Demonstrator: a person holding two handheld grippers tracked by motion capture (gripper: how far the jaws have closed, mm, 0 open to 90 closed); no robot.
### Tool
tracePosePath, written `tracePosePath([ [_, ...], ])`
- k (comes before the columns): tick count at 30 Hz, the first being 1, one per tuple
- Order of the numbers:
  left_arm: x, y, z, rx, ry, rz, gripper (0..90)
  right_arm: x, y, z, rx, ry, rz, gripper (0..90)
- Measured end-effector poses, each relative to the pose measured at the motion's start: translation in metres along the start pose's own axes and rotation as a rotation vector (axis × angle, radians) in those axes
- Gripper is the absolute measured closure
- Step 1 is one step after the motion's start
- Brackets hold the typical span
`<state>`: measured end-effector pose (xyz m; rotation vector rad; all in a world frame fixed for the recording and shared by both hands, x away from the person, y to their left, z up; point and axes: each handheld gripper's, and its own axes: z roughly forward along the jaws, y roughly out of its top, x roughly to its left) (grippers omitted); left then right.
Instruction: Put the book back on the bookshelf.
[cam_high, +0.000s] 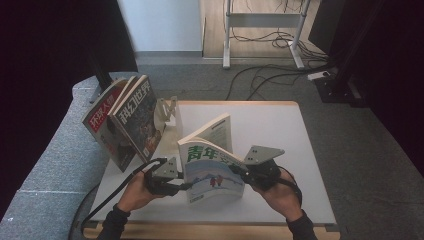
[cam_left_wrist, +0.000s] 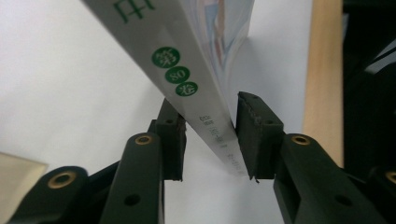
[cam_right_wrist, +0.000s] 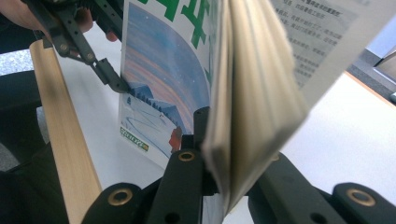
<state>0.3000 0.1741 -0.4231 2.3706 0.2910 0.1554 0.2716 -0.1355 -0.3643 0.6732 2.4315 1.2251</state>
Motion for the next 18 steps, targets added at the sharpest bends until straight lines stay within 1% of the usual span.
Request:
tracePosePath([
  [1,0.001,-0.001,0.000,0.000,-0.022,-0.001,67.0,0.000,0.000,0.000,0.001,0.000,-0.001,84.5],
  [2,0.001,-0.002,0.000,-0.003,-0.037,0.007,68.6,-0.001,0.000,0.000,0.001,0.004,-0.001,84.5],
  [3,-0.002,-0.004,-0.001,0.001,-0.050,0.020,70.3,-0.001,0.000,0.000,0.001,0.006,-0.002,84.5],
  [4,-0.005,-0.004,0.000,0.015,-0.050,0.039,71.7,-0.001,0.000,-0.001,0.003,0.007,-0.004,84.5],
  [6,-0.012,-0.004,-0.001,0.032,-0.033,0.082,73.3,-0.001,0.000,-0.001,0.005,0.020,-0.002,84.3],
  [8,-0.015,-0.004,-0.001,0.039,-0.018,0.105,73.7,0.000,0.001,0.000,0.010,0.019,-0.009,83.0],
  [9,-0.016,-0.004,-0.001,0.039,-0.013,0.104,73.7,0.000,0.001,-0.001,0.015,0.020,-0.014,82.9],
  [11,-0.015,-0.005,-0.001,0.034,-0.017,0.103,73.5,0.002,0.000,-0.003,0.017,0.030,-0.018,82.1],
  [15,-0.017,-0.005,-0.001,0.033,-0.004,0.133,72.4,0.002,-0.001,-0.004,0.016,0.038,-0.020,83.3],
  [18,-0.019,-0.004,-0.001,0.037,0.018,0.154,70.0,0.004,0.000,-0.005,0.024,0.035,-0.029,83.8],
])
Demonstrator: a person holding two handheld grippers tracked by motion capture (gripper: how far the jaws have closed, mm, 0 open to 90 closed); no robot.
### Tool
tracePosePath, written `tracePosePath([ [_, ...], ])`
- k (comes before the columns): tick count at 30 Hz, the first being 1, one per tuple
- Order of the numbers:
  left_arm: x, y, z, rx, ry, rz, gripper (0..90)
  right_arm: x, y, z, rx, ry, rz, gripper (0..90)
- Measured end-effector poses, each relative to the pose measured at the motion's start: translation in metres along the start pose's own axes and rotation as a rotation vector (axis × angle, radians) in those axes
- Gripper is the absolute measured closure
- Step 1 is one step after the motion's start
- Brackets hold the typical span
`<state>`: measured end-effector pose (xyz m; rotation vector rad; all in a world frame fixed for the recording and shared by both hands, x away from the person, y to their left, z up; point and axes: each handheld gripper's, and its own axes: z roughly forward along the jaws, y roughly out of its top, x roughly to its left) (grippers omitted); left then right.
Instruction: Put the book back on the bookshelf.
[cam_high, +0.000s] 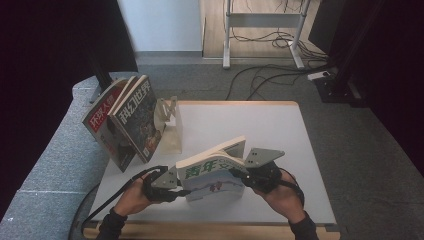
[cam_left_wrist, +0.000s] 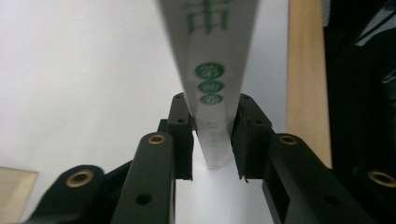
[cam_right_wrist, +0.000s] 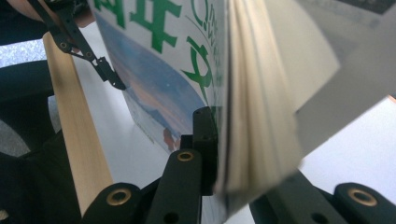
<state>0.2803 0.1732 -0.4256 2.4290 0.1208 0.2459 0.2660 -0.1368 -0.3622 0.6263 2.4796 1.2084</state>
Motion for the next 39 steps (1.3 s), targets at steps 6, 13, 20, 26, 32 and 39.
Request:
tracePosePath([
  [6,0.000,0.007,-0.006,-0.026,0.011,0.012,66.8,0.003,0.000,-0.002,0.008,-0.002,-0.010,83.8],
  [13,0.006,0.024,-0.031,-0.142,0.031,-0.008,64.8,0.002,0.000,-0.001,0.011,0.001,-0.011,83.4],
  [20,0.010,0.053,-0.056,-0.193,0.053,-0.008,64.0,0.002,0.000,-0.001,0.012,0.005,-0.011,83.0],
  [26,0.009,0.075,-0.058,-0.155,0.076,-0.011,67.4,0.000,-0.001,-0.002,0.006,0.009,-0.008,82.0],
  [32,0.010,0.075,-0.058,-0.160,0.056,-0.066,71.6,-0.008,-0.010,-0.003,0.002,-0.013,0.011,72.0],
  [39,0.011,0.076,-0.058,-0.150,0.039,-0.089,72.2,-0.029,-0.045,-0.005,0.018,-0.101,0.059,53.9],
])
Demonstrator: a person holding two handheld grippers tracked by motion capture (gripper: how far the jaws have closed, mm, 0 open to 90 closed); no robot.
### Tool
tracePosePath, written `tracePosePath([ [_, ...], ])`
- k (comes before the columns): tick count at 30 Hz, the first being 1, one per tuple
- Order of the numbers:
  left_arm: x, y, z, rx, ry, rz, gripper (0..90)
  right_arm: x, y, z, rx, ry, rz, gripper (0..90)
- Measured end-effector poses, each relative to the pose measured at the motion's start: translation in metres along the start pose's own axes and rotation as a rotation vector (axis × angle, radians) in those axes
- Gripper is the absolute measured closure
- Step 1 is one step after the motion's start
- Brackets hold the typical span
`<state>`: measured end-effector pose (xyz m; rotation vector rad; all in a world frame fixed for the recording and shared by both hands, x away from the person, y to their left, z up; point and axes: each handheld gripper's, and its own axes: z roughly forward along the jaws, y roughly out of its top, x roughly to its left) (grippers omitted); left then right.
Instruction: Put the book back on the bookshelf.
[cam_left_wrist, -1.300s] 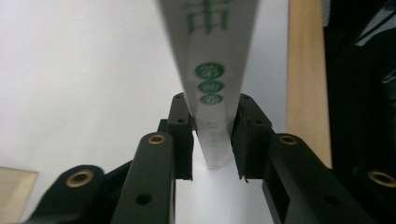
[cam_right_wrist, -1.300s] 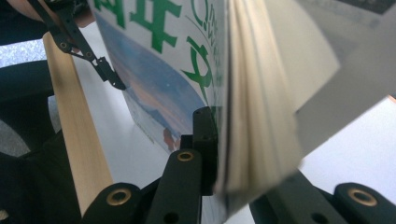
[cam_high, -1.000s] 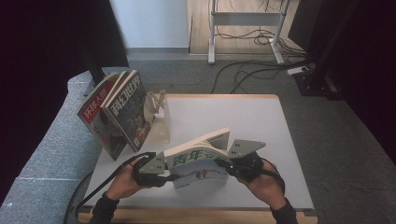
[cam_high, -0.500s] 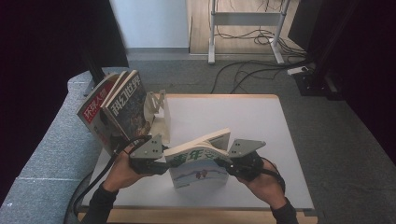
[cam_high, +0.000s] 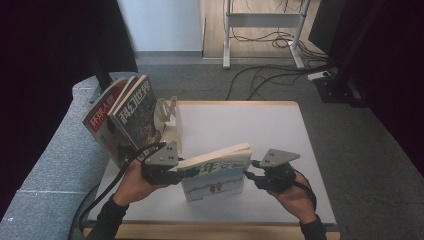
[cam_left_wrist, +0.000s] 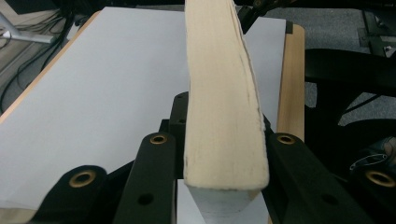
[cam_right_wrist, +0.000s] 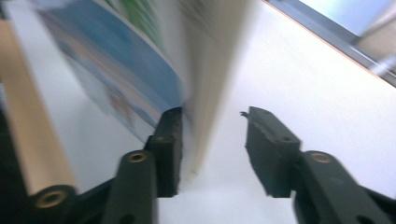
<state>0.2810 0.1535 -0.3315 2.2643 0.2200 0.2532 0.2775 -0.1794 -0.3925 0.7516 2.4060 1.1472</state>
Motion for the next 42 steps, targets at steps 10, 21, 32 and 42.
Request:
tracePosePath([
  [10,0.002,0.001,0.000,0.011,-0.006,-0.030,72.5,-0.036,-0.077,0.017,0.045,-0.162,0.151,22.9],
  [21,0.009,0.000,0.000,0.005,-0.007,-0.088,73.6,-0.050,-0.150,0.039,0.103,-0.235,0.303,8.6],
  [32,0.021,0.000,-0.011,-0.008,0.031,-0.171,73.9,-0.051,-0.157,0.040,0.105,-0.249,0.327,9.9],
  [42,0.033,-0.006,-0.040,0.006,0.101,-0.250,74.0,-0.051,-0.157,0.041,0.102,-0.253,0.327,9.8],
])
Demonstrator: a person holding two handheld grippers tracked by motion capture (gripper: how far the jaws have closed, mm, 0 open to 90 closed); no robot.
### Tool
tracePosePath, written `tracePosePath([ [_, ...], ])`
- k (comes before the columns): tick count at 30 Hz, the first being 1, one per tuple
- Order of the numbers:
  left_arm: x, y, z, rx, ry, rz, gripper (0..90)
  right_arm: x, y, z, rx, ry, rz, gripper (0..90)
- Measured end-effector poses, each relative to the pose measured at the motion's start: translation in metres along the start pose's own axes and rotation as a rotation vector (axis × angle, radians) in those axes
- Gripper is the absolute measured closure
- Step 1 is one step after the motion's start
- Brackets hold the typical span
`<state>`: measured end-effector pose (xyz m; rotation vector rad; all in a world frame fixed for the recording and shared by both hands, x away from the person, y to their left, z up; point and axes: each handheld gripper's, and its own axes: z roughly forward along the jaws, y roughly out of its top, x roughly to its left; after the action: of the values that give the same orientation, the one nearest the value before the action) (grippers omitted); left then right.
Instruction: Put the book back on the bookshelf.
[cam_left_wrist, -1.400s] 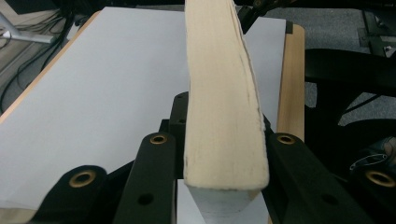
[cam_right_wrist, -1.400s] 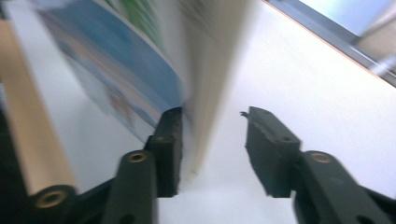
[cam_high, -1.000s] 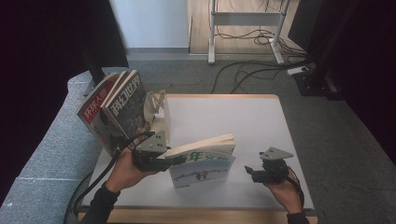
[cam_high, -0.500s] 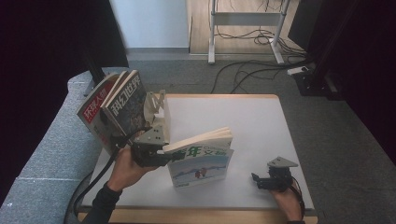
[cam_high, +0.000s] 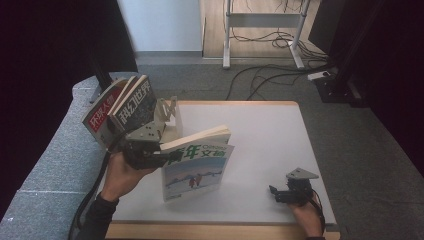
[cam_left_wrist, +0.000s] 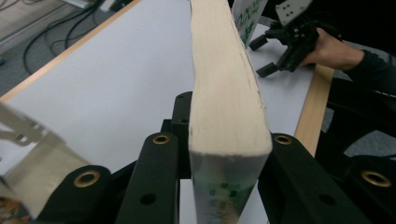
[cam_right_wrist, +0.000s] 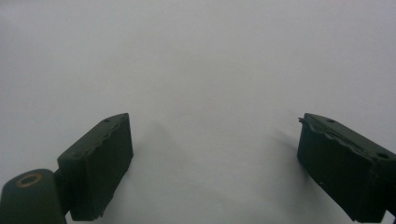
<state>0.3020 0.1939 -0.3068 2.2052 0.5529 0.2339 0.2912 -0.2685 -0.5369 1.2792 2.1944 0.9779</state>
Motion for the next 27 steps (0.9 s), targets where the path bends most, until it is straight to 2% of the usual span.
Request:
tracePosePath([
  [8,0.014,-0.007,-0.024,0.003,0.087,-0.069,74.0,0.000,0.000,0.000,0.000,0.002,0.002,9.8],
  [16,0.035,-0.013,-0.046,0.033,0.168,-0.167,74.0,0.000,0.000,0.000,0.000,0.002,0.002,9.8],
  [27,0.059,-0.017,-0.065,0.030,0.289,-0.274,74.0,0.000,0.000,0.000,0.001,0.003,0.004,9.8],
])
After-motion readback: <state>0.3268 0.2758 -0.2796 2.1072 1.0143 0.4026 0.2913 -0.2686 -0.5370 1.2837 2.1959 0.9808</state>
